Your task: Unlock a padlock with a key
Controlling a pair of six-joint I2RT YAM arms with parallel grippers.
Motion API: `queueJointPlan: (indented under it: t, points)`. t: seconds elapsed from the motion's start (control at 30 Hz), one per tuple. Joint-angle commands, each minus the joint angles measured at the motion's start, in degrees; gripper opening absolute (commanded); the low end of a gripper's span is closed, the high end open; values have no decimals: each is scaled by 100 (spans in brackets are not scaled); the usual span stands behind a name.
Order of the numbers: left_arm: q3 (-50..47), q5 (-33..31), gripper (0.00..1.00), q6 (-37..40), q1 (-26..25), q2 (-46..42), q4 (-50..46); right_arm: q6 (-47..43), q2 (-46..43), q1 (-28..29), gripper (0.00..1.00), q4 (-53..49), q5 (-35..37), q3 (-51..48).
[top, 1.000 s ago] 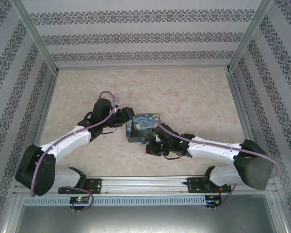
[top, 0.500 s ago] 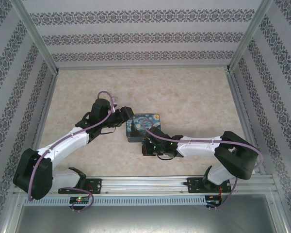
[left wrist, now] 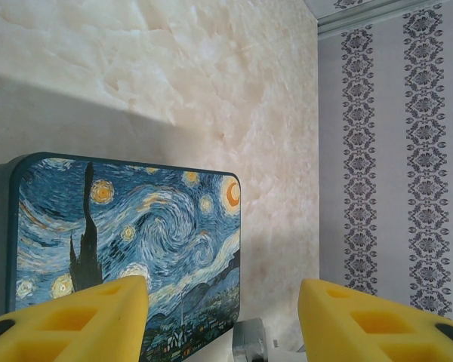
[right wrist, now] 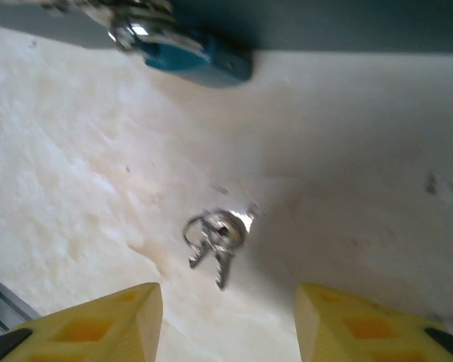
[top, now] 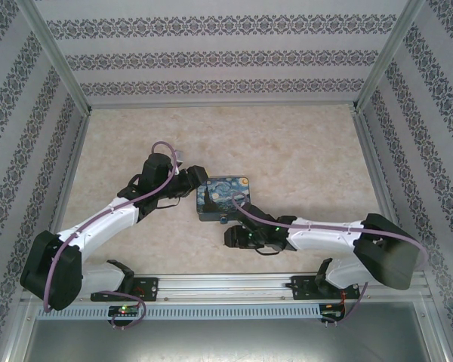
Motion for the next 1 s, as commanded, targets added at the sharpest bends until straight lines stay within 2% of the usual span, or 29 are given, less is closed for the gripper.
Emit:
queueJointPlan:
  t: [0.0, 0.13, 0.37, 0.97]
  points:
    - [-74, -18, 55, 5, -49, -76, -39, -86, -150, 98, 59, -1061, 254, 45]
    - [-65, -28, 56, 35, -48, -75, -51, -837, 58, 253, 70, -1701, 449, 529]
    - [69, -106, 58, 268, 10, -211, -401, -2093, 745, 615, 73, -2453, 845, 1350]
    - [37, -98, 59, 283, 204, -326, -472, -2506, 1662, 688, 71, -2539, 1001, 2033]
